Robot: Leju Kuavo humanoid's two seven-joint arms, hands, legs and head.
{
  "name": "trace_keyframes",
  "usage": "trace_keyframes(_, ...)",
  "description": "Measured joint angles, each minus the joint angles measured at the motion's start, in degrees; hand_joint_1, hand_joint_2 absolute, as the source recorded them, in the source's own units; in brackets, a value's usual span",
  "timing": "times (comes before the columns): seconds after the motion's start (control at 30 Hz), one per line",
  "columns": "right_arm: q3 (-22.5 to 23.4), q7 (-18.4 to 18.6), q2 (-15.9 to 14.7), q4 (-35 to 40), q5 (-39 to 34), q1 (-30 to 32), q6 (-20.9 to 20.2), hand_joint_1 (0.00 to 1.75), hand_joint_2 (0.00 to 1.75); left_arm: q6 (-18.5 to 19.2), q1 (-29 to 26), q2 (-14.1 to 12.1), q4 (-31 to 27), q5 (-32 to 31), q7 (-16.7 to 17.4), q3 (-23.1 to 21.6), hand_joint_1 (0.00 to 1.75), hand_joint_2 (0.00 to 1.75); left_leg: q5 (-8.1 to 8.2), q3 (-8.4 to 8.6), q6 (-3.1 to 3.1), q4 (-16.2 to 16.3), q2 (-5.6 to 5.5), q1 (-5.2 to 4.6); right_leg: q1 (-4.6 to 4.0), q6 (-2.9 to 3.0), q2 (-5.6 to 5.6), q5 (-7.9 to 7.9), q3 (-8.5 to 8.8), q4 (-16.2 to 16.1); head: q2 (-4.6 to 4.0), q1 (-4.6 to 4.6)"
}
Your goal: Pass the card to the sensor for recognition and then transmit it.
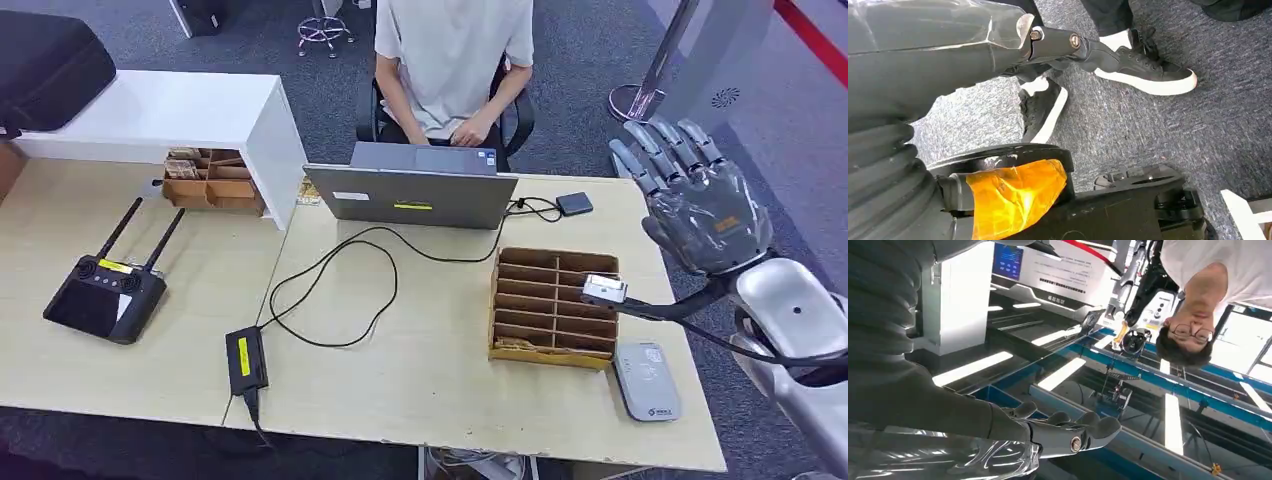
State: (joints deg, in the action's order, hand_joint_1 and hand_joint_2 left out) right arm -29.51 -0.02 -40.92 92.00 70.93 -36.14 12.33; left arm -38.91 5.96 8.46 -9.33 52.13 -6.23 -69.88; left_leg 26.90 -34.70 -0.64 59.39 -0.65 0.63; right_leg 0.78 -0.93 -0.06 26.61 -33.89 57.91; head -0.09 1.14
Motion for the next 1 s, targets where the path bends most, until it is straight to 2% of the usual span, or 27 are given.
trace_keyframes(0.27,0.0,0.0,0.0,0.0,0.0,0.0,0.0,0.0,1.75,0.0,0.0,0.0,0.0,0.0,0.0,0.0,0.0,1.75,0.0,0.0,0.0,0.0,0.0,0.0,0.0,0.0,0.0,0.0,0.0,0.0,0.0,0.0)
trace_keyframes(0.3,0.0,-0.5,0.0,0.0,-1.1,-0.2,-1.1,0.0,1.75,0.0,0.0,0.0,0.0,0.1,-0.1,0.0,0.0,1.75,0.0,-0.01,0.0,0.0,0.0,0.0,0.0,-0.01,0.0,-0.01,0.02,0.0,0.0,-0.02)
trace_keyframes(0.37,-2.5,-4.7,-2.0,1.2,-10.4,-4.4,-11.1,0.0,1.75,0.0,-0.1,-0.2,0.0,1.7,-0.8,0.3,0.0,1.75,-0.01,-0.11,0.02,0.0,0.01,-0.11,0.17,-0.01,0.01,-0.02,-0.13,0.1,0.0,0.0)
trace_keyframes(0.4,-4.7,-5.6,-3.7,2.5,-18.2,-8.8,-19.3,0.0,1.75,0.0,-0.4,-0.4,0.0,2.2,-1.1,0.7,0.0,1.75,-0.03,-0.14,0.03,0.0,0.01,-0.18,0.28,-0.02,0.03,-0.02,-0.25,0.1,0.0,0.0)
trace_keyframes(0.43,-7.9,-5.4,-5.6,4.1,-29.1,-13.0,-32.1,0.0,1.75,0.0,-0.6,-0.7,0.0,2.7,-1.5,1.0,0.0,1.75,-0.03,-0.11,0.03,0.0,0.08,-0.2,0.25,-0.02,0.09,-0.02,-0.25,0.1,0.0,0.0)
trace_keyframes(0.47,-10.1,-5.1,-6.7,4.8,-34.5,-16.5,-39.9,0.0,1.75,0.0,-0.7,-0.8,0.0,2.9,-1.7,1.1,0.0,1.75,-0.03,-0.11,0.02,0.0,0.08,-0.18,0.21,-0.02,0.08,-0.02,-0.23,0.1,0.0,-0.04)
trace_keyframes(0.5,-12.4,-4.5,-7.6,5.4,-38.0,-19.4,-45.5,0.0,1.75,0.0,-0.7,-0.9,0.0,3.1,-1.8,1.3,0.0,1.75,-0.03,-0.12,0.02,0.0,0.03,-0.17,0.2,-0.02,0.02,-0.02,-0.22,0.1,0.0,-0.04)
trace_keyframes(0.53,-14.5,-3.6,-8.2,5.8,-41.0,-22.2,-48.6,0.0,1.75,0.0,-0.7,-0.9,0.0,3.3,-1.9,1.4,0.0,1.75,-0.03,-0.15,0.02,0.0,0.0,-0.18,0.21,-0.02,-0.02,-0.02,-0.22,0.1,0.0,-0.02)
trace_keyframes(0.7,-28.8,2.1,-10.8,5.8,-53.4,-38.4,-52.5,0.0,1.75,0.0,-0.8,-1.1,0.0,3.8,-1.9,1.6,0.0,1.75,-0.03,-0.15,0.02,0.0,0.04,-0.15,0.17,-0.02,0.06,-0.02,-0.26,0.1,0.0,-0.02)
trace_keyframes(0.87,-37.8,4.0,-12.1,5.8,-57.0,-46.1,-51.6,0.0,1.75,0.0,-0.8,-1.1,0.0,4.0,-1.9,1.6,0.0,1.75,-0.02,-0.15,0.03,0.0,0.03,-0.16,0.17,-0.02,0.04,-0.02,-0.26,0.1,0.0,-0.04)
trace_keyframes(1.0,-42.1,4.2,-13.0,5.8,-57.8,-49.6,-51.2,0.0,1.75,0.0,-0.8,-1.1,0.0,4.1,-1.9,1.6,0.0,1.75,-0.02,-0.14,0.03,0.0,0.05,-0.16,0.17,-0.03,0.07,-0.02,-0.26,0.1,0.0,-0.04)
